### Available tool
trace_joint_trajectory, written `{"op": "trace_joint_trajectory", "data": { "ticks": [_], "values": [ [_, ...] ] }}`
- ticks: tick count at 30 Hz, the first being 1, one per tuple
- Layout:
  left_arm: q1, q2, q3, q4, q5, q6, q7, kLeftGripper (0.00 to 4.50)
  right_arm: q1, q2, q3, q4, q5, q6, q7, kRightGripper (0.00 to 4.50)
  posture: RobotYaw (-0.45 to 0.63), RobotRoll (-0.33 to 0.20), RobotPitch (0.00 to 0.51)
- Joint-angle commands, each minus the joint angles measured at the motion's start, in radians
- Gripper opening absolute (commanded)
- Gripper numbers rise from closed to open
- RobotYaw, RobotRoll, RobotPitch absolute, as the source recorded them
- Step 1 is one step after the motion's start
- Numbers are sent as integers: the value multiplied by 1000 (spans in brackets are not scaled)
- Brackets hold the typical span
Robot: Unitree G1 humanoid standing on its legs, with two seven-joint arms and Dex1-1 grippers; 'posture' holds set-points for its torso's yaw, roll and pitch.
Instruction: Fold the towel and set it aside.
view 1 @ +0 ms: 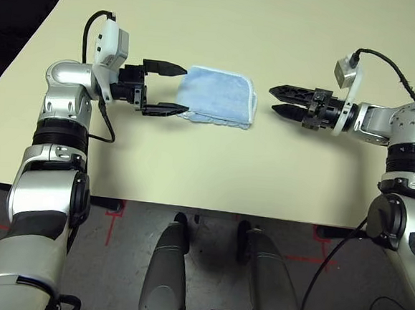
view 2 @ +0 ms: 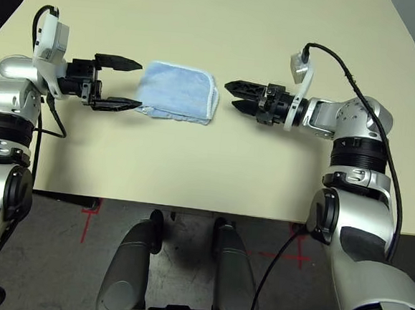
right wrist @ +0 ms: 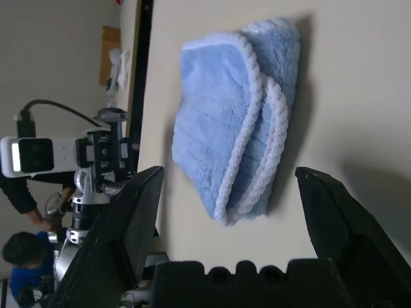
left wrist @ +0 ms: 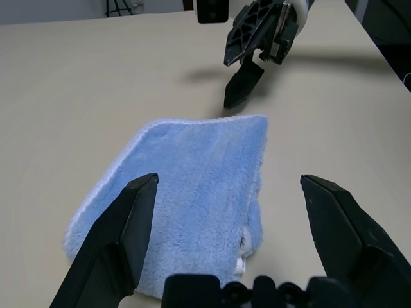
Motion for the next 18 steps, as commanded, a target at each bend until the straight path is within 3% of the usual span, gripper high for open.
{"op": "trace_joint_trajectory", "data": {
  "ticks": [1,10,18],
  "values": [
    [25,9,-12,-47,-18,17,-11,4500,2,3,-37,7,9,38,-50,4477,27,0,286],
    [52,4,-21,-99,-34,44,4,4500,-10,81,-41,34,-6,3,-119,4477,29,0,290],
    [65,1,-29,-137,-42,71,13,4500,-115,190,-12,229,-56,-165,-164,4477,48,0,299]
  ]
}}
